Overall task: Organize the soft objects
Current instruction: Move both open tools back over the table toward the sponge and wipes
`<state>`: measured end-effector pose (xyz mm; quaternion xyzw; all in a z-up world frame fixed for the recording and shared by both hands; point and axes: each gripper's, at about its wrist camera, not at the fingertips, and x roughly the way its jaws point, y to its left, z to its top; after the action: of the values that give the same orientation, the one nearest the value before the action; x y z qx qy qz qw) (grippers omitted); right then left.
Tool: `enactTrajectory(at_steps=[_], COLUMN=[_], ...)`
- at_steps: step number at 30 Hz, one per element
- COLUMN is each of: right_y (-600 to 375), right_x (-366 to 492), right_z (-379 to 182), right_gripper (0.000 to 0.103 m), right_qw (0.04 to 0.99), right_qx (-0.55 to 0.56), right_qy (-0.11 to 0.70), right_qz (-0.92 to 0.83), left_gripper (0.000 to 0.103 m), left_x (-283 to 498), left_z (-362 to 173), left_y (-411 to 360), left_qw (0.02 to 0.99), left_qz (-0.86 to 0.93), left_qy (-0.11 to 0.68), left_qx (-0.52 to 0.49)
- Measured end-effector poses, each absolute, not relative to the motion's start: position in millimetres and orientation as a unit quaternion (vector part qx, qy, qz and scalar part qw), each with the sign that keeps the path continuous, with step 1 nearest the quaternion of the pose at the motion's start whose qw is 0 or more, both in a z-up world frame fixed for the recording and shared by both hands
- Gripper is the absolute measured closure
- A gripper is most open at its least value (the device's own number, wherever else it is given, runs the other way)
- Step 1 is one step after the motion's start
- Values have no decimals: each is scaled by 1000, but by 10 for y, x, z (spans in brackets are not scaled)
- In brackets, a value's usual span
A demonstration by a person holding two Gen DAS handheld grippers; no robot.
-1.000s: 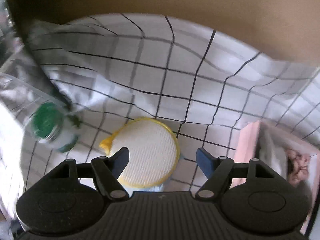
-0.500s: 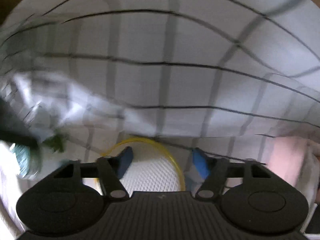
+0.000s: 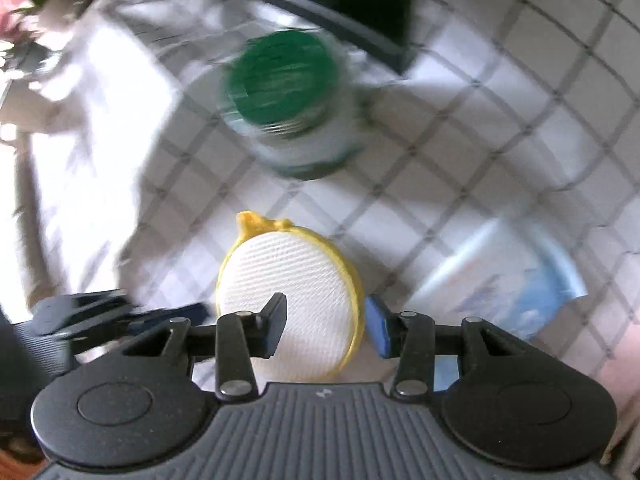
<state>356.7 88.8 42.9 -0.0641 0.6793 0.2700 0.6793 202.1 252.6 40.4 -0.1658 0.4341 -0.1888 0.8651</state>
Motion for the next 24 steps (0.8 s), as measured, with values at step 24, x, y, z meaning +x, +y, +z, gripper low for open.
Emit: enactTrajectory(at_steps=[24], right_y=[-105], right_x=[4327], right_z=[119], right_gripper=[28], right_qw=[675], right_qx=[37], right_qy=[737], right_qz=[20], left_gripper=[79], left_x=[2328], left_z=[312], left_y=[1971], left_qw=[883], left_qz=[-205], left_qy=[418], left_qx=[-55])
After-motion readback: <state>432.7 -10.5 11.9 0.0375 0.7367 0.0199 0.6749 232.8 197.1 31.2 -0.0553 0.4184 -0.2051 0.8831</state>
